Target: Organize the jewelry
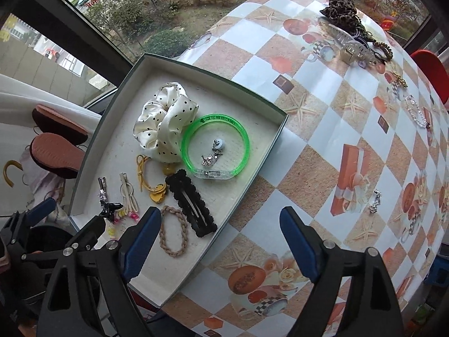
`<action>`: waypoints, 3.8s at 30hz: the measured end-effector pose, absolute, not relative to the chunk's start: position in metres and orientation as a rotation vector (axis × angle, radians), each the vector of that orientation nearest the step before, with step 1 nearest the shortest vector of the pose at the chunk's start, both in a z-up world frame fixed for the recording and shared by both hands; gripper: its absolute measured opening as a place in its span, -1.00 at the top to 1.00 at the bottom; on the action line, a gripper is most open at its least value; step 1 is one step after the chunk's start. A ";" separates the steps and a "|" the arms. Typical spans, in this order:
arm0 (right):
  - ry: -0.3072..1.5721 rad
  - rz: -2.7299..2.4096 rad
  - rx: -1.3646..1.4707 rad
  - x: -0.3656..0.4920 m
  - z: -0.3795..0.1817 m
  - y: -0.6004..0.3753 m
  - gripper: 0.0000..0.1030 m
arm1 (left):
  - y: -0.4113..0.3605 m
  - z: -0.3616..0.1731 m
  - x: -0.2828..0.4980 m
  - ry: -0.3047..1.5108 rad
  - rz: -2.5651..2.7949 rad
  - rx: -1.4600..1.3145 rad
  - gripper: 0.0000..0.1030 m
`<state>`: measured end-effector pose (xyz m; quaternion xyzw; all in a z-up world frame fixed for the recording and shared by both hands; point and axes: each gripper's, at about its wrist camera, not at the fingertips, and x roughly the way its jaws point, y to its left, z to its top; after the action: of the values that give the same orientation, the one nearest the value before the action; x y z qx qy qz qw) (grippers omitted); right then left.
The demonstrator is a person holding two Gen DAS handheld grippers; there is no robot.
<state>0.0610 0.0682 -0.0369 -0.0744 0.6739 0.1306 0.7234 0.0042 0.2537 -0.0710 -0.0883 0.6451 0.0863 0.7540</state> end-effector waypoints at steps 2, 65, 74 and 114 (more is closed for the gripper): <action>1.487 0.289 -0.171 0.061 -0.035 0.069 -0.71 | 0.254 -0.071 0.003 1.410 0.189 -0.197 -1.00; 1.489 0.276 -0.232 0.059 -0.033 0.081 -0.71 | 0.254 -0.071 0.001 1.419 0.200 -0.184 -1.00; 1.493 0.273 -0.231 0.060 -0.035 0.082 -0.71 | 0.253 -0.068 0.003 1.404 0.207 -0.170 -1.00; 1.326 -0.635 0.484 -0.124 -0.031 -0.340 -0.72 | -0.160 -0.030 0.023 1.259 -0.572 0.460 -1.00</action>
<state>-0.1242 -0.3400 -0.0307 0.2185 0.5986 -0.2869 0.7152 0.0227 -0.1598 -0.0299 0.2102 0.5752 -0.2612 0.7462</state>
